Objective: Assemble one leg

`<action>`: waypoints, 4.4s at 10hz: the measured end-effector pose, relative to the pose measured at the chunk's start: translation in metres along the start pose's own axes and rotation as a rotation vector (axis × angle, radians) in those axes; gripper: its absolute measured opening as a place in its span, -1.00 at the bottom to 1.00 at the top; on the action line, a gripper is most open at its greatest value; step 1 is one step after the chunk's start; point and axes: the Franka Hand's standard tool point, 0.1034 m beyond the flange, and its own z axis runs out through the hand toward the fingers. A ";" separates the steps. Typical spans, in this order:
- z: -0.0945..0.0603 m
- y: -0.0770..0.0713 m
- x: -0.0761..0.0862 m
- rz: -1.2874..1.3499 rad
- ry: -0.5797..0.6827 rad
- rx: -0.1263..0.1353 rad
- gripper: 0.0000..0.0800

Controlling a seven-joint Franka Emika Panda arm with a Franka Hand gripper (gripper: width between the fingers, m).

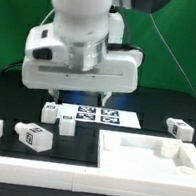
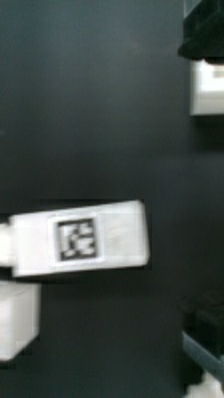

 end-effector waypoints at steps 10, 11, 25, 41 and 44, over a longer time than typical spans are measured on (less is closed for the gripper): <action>0.021 0.029 0.006 -0.060 -0.260 -0.067 0.62; 0.021 0.029 0.006 -0.060 -0.260 -0.067 0.62; 0.063 0.021 0.015 0.001 -0.364 -0.098 0.04; -0.092 -0.092 0.042 0.084 0.251 -0.009 -0.28; -0.094 -0.090 0.048 0.078 0.476 -0.018 -0.28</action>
Offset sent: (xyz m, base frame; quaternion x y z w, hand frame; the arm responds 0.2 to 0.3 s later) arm 0.0000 0.0000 0.0000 0.0000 -0.1938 0.0000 0.9810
